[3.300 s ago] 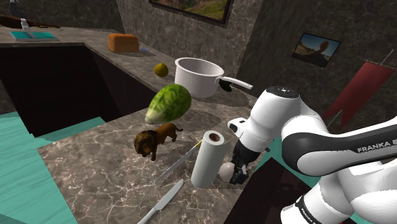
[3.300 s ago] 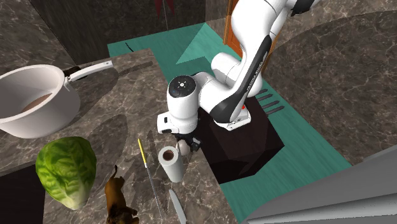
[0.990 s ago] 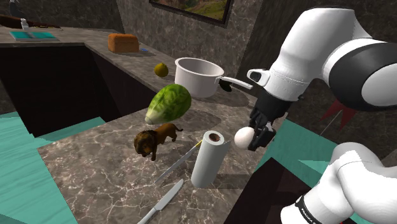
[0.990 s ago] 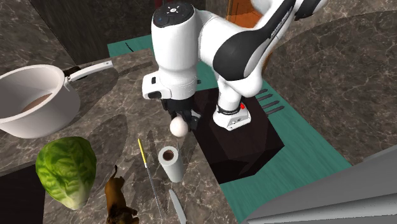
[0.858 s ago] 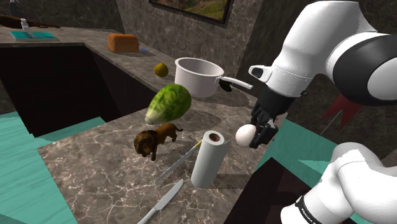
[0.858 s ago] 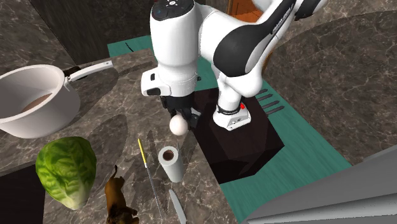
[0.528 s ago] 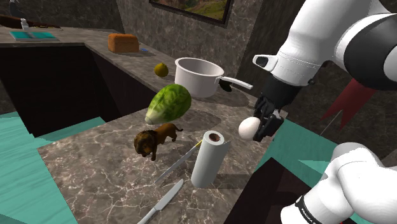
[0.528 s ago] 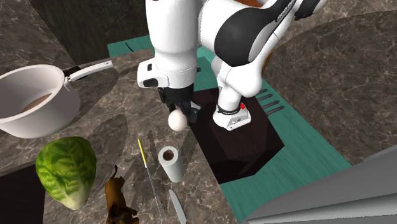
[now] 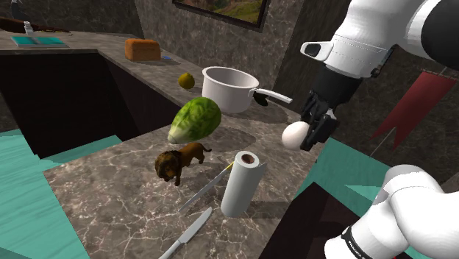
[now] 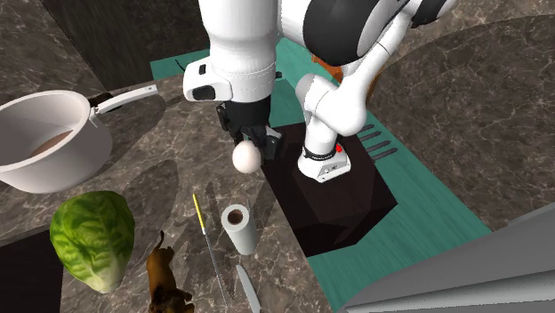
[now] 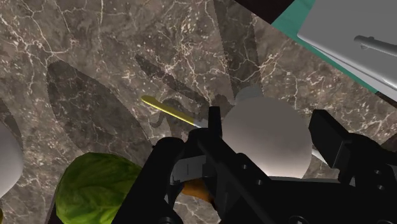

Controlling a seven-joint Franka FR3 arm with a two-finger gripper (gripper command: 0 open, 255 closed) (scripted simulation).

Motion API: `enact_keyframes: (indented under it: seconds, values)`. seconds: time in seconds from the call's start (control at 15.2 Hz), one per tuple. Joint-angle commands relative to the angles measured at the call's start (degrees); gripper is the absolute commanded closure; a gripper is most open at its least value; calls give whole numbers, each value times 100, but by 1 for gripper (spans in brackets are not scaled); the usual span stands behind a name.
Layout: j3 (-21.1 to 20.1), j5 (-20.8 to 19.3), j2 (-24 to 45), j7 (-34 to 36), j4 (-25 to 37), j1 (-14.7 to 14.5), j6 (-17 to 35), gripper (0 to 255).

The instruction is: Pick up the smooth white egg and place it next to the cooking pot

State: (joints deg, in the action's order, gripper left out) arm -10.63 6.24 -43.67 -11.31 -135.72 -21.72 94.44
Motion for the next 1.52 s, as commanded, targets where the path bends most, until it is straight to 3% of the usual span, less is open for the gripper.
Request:
enact_keyframes:
  seconds: [0.0, 0.2, 0.79, 1.45]
  values:
    - [12, -16, 45, 3, 192, 10, -147, 255]
    - [26, -31, 89, 6, 398, 19, -310, 255]
    - [1172, -765, -38, -1243, 251, 416, -317, 255]
    - [2433, -1493, 475, -2619, 681, 811, -145, 255]
